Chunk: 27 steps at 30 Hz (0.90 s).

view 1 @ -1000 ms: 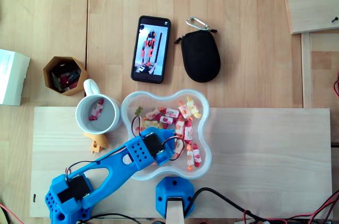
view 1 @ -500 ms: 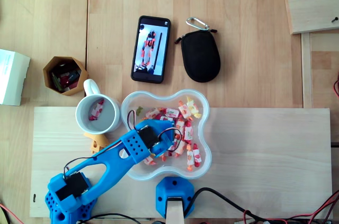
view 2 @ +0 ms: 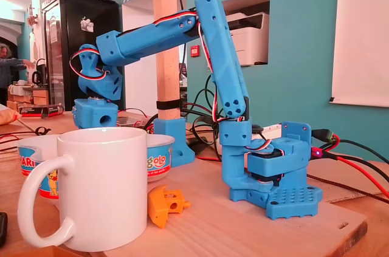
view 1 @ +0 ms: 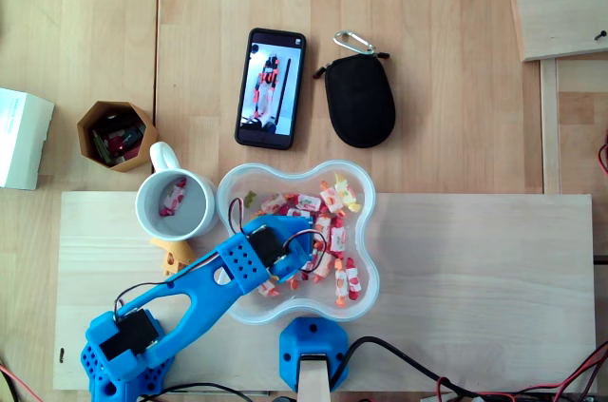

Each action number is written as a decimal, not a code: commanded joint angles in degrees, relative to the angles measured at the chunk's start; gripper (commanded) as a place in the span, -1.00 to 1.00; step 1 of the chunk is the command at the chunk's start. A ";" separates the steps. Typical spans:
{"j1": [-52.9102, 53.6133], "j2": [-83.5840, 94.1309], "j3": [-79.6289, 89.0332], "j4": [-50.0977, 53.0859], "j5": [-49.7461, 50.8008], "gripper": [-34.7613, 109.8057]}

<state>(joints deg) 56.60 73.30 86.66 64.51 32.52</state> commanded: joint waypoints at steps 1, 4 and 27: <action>0.79 3.08 0.44 0.44 -1.85 -0.31; 0.79 3.08 1.93 0.53 -4.04 -0.26; 4.83 3.16 4.92 4.22 -8.53 -0.26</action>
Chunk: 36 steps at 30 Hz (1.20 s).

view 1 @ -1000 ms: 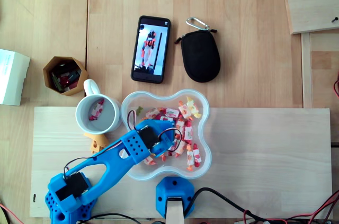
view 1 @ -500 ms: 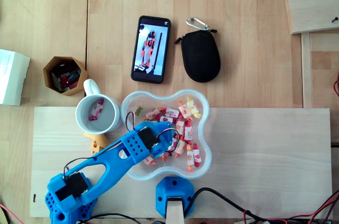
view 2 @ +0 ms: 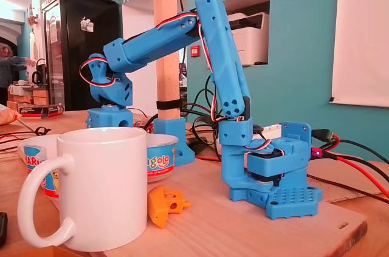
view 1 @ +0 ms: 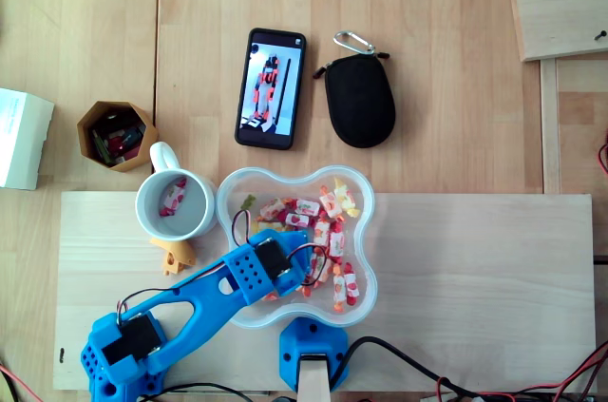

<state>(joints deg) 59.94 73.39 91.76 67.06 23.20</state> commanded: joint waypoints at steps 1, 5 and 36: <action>1.49 3.08 -0.18 1.67 0.79 -0.27; 1.32 3.08 0.26 1.67 0.79 -0.27; 1.14 4.31 -6.06 2.72 0.97 -0.56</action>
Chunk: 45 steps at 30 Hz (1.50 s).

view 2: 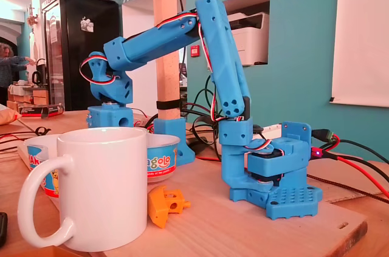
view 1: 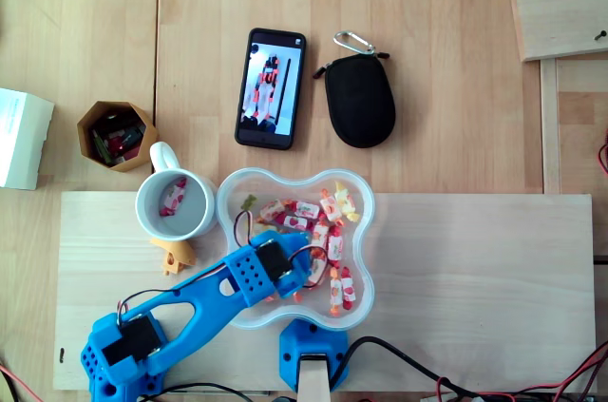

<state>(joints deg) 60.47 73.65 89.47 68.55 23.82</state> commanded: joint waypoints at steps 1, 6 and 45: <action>0.62 4.04 -4.48 1.32 0.35 -0.56; 0.53 4.04 -7.91 1.32 0.35 -0.56; -13.18 4.22 -69.96 27.33 -0.79 -0.55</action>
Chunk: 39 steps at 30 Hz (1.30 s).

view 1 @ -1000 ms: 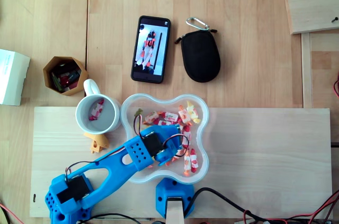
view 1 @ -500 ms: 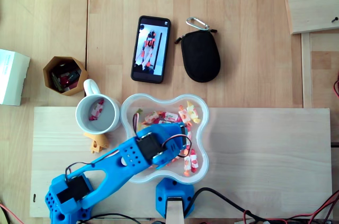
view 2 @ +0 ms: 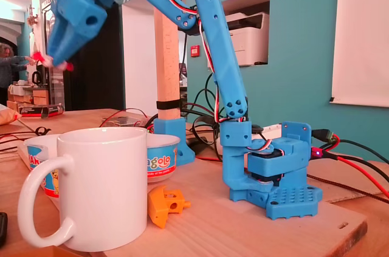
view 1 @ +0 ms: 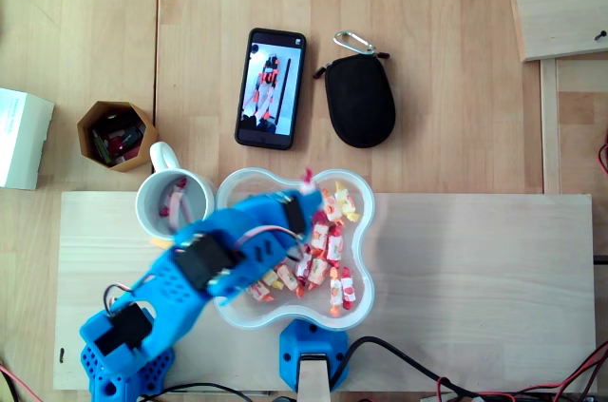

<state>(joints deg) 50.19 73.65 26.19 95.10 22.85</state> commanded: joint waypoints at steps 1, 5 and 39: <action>-4.31 4.22 -8.70 0.79 0.18 -0.55; -9.67 4.22 -18.02 0.79 0.09 -0.55; -18.54 14.06 -41.66 -21.36 -21.88 -0.55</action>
<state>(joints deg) 25.31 85.25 -13.45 80.51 0.53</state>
